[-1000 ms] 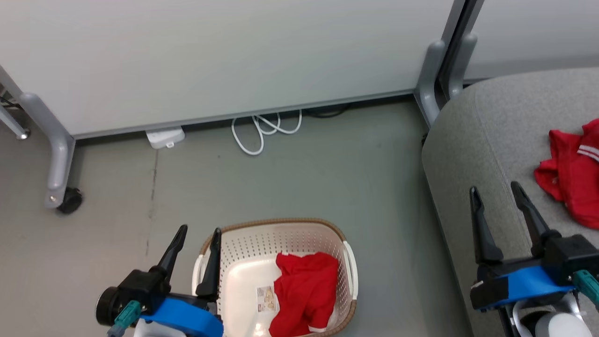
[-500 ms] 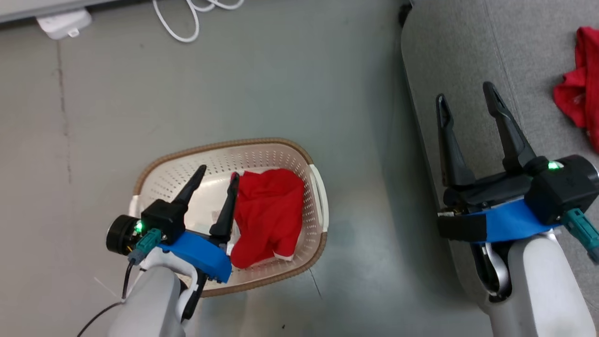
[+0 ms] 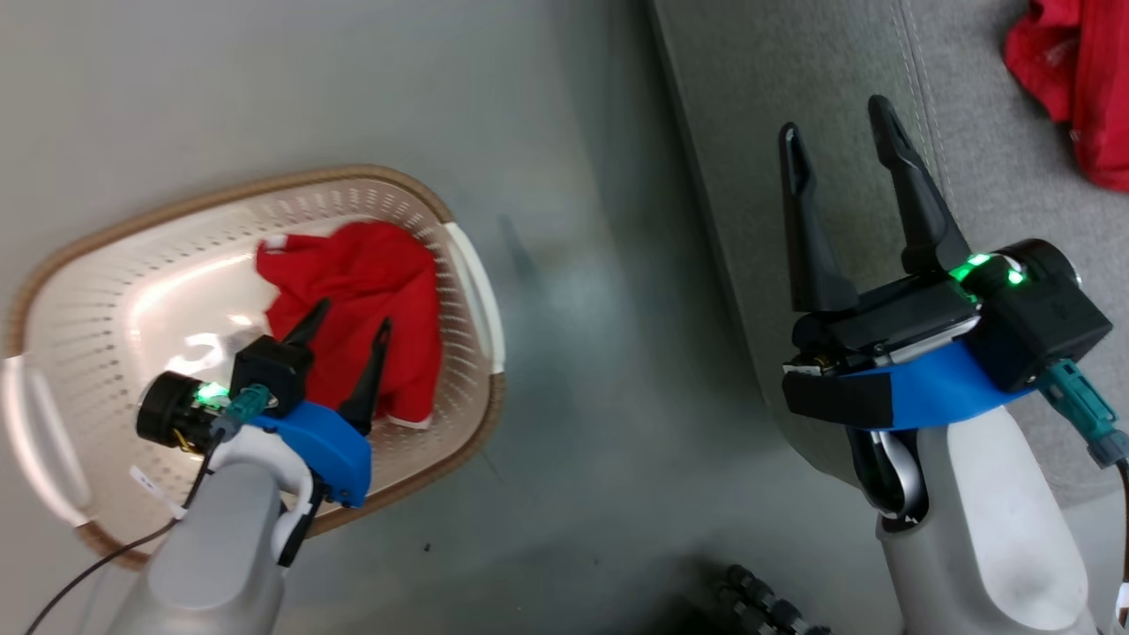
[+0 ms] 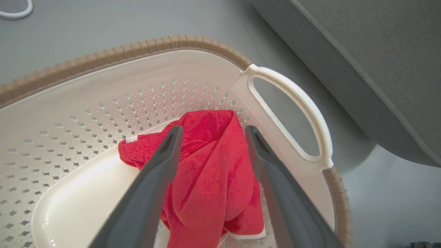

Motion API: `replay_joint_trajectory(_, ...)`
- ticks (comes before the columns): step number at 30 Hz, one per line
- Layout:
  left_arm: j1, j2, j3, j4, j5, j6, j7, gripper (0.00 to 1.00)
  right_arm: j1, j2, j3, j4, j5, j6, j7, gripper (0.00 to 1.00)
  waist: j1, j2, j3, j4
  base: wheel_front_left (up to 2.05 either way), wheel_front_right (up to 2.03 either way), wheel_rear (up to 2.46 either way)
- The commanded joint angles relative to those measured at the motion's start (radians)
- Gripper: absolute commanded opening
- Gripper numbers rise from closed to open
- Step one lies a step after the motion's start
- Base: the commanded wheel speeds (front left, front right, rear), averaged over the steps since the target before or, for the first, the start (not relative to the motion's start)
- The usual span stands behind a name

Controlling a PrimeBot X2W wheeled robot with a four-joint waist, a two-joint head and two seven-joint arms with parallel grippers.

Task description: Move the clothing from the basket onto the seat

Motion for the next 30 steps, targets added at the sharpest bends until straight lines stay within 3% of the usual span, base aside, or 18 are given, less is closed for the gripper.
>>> replay_joint_trajectory(1,-0.029,0.026,-0.013,0.024,0.003,-0.004,-0.003,1.00,-0.026,0.006,0.013,0.010,0.009,-0.001,-0.014,1.00,-0.0003,0.0000,0.076,-0.072,0.00,0.00,0.00)
replay_joint_trajectory(8,-0.072,0.062,-0.062,0.116,-0.030,-0.004,-0.003,1.00,-0.032,0.006,0.044,0.040,0.035,-0.001,-0.042,1.00,-0.0003,0.0000,0.117,-0.114,0.00,0.00,0.00)
replay_joint_trajectory(15,-0.128,0.055,-0.078,0.203,-0.054,-0.002,-0.003,1.00,-0.009,0.005,0.047,0.040,0.038,-0.001,-0.052,1.00,-0.0003,0.0000,0.131,-0.108,0.00,0.00,0.00)
replay_joint_trajectory(19,-0.159,0.045,-0.077,0.271,-0.053,0.026,-0.003,1.00,0.005,0.006,0.043,0.030,0.034,-0.001,-0.051,1.00,-0.0003,0.0000,0.138,-0.103,0.00,0.00,0.00)
replay_joint_trajectory(28,-0.212,0.018,-0.088,0.401,-0.071,0.019,0.026,1.00,0.016,0.005,0.047,0.020,0.040,-0.001,-0.053,1.00,-0.0003,0.0000,0.154,-0.094,0.00,0.00,0.00)
replay_joint_trajectory(29,-0.218,0.014,-0.092,0.413,-0.073,0.017,0.032,0.80,0.016,0.005,0.048,0.021,0.041,-0.001,-0.053,1.00,-0.0003,0.0000,0.154,-0.094,0.00,0.00,0.00)
replay_joint_trajectory(30,-0.223,0.012,-0.096,0.421,-0.075,0.015,0.033,0.44,0.015,0.005,0.049,0.023,0.042,-0.001,-0.053,1.00,-0.0003,0.0000,0.155,-0.094,0.00,0.00,0.00)
